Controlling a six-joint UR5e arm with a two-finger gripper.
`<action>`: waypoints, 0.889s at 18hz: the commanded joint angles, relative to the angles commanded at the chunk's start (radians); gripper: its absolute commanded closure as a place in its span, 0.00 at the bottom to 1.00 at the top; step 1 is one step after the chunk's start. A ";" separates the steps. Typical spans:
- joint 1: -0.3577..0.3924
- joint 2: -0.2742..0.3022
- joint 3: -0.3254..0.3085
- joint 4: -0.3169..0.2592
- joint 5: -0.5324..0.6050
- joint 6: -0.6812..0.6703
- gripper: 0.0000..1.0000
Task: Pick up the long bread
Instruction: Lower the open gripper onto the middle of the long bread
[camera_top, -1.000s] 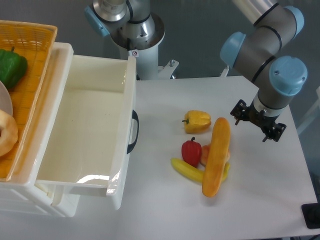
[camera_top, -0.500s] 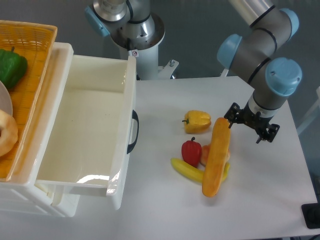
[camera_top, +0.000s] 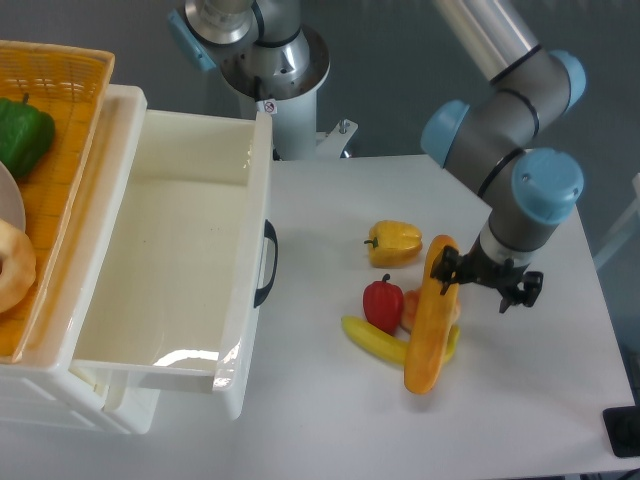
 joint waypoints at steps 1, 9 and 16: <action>0.000 -0.008 0.008 0.000 -0.015 -0.014 0.00; -0.015 -0.032 0.020 -0.002 -0.029 -0.055 0.00; -0.029 -0.037 0.014 -0.003 -0.046 -0.077 0.00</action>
